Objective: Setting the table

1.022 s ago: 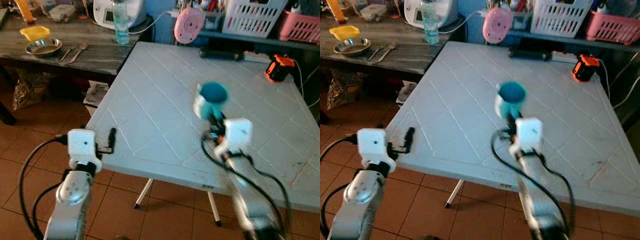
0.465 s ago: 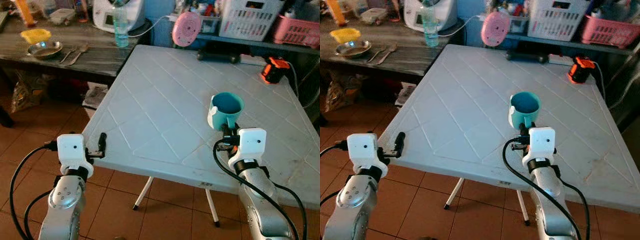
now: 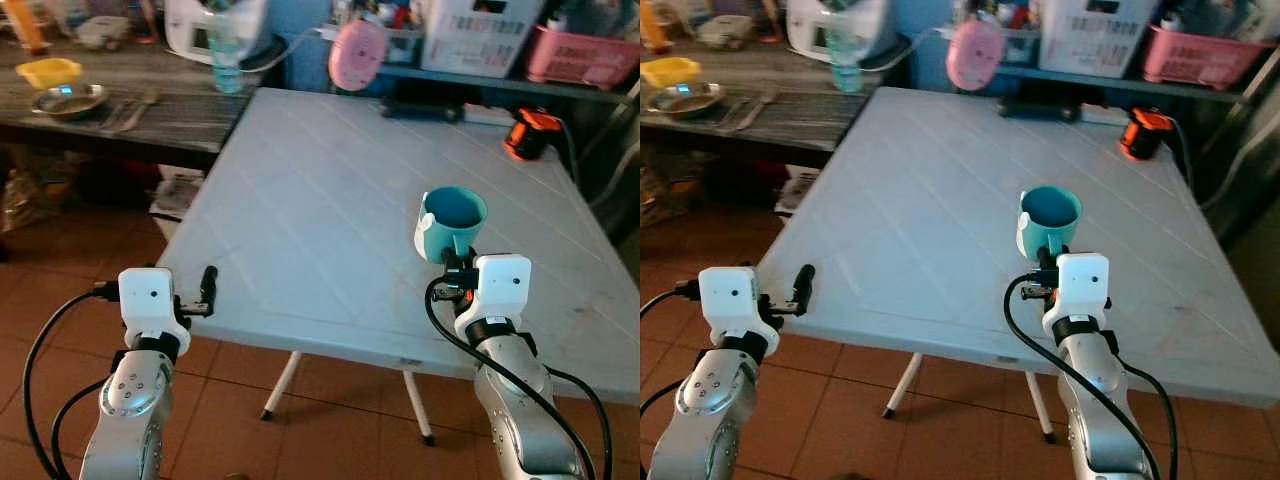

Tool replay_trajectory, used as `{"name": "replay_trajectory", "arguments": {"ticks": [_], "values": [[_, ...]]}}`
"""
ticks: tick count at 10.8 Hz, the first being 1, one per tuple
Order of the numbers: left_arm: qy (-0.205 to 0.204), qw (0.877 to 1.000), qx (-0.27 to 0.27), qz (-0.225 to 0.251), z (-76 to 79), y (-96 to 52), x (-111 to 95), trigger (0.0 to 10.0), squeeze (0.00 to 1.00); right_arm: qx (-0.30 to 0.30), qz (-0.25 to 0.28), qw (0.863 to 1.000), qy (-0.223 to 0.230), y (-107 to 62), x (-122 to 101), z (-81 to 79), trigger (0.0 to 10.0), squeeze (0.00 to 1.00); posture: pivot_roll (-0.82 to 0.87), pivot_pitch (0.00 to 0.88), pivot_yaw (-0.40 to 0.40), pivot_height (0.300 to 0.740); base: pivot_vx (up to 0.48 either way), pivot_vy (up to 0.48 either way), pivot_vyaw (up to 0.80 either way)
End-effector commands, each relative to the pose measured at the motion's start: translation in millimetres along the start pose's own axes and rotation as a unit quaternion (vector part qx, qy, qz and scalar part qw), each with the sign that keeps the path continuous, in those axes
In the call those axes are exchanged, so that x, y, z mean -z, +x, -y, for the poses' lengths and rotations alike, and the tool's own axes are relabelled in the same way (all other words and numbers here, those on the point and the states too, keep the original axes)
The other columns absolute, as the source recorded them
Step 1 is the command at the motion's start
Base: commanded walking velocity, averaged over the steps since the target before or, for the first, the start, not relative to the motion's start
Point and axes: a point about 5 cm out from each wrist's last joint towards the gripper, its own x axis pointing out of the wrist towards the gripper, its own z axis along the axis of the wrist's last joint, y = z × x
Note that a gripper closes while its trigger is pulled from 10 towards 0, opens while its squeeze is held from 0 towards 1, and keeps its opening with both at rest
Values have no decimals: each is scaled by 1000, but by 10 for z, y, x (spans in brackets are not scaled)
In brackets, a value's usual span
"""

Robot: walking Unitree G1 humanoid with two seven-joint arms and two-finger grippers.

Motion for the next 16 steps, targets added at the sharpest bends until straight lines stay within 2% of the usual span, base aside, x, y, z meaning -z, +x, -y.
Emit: {"name": "replay_trajectory", "arguments": {"ticks": [1,6,16], "values": [[1,1000,-2,-7,-25,9,17,10000,0,-1,20,1000,2,-2,-104,2,10000,0,115,29,-43,740,0,409,0],[12,1000,9,0,-10,-6,14,10000,0,-7,20,1000,5,20,-101,-50,10000,0,125,34,-44,740,0,480,0],[30,999,21,18,57,-2,4,10000,0,-1,25,1000,3,76,-98,-24,10000,0,147,19,-55,740,0,480,0]]}}
